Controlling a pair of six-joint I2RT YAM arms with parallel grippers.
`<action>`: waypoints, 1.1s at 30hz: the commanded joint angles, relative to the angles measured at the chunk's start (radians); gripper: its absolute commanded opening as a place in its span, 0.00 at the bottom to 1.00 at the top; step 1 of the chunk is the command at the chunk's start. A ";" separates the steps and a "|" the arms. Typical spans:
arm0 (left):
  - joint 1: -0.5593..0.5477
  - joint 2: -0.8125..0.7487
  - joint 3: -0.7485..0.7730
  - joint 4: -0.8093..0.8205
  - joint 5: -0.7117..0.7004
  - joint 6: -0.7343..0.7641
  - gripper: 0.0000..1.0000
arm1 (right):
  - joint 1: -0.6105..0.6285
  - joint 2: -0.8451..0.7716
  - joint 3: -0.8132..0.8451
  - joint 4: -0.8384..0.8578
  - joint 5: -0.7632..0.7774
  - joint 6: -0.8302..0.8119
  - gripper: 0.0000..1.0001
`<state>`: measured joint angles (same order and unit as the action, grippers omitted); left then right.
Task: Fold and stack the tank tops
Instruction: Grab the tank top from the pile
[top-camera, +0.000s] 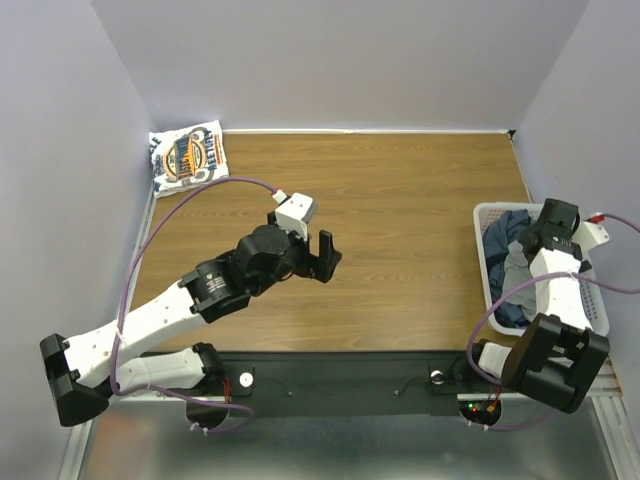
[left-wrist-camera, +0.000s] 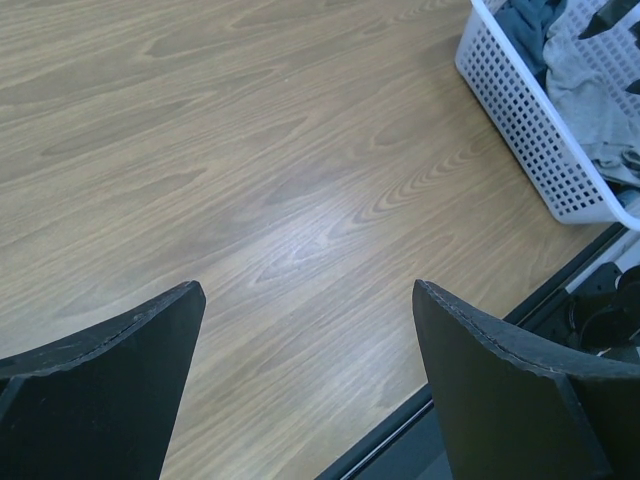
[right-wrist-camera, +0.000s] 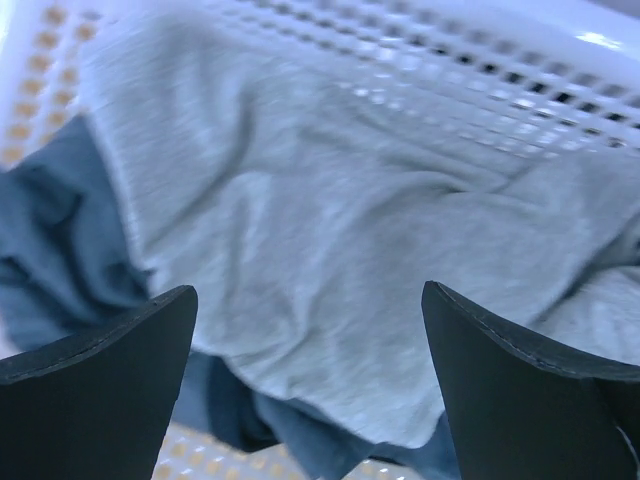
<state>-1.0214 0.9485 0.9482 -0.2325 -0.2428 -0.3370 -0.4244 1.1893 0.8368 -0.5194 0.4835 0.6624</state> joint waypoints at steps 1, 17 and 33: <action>0.032 0.022 -0.015 0.028 0.080 0.032 0.97 | -0.042 -0.031 -0.039 0.042 0.014 0.019 0.99; 0.086 0.009 -0.046 0.056 0.132 0.023 0.97 | -0.076 0.069 -0.065 0.140 -0.062 0.065 0.51; 0.112 -0.017 -0.005 0.029 0.106 0.020 0.97 | -0.076 -0.111 0.218 0.062 -0.290 -0.020 0.00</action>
<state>-0.9215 0.9756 0.9092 -0.2230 -0.1215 -0.3229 -0.4915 1.1591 0.8463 -0.4652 0.3176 0.6769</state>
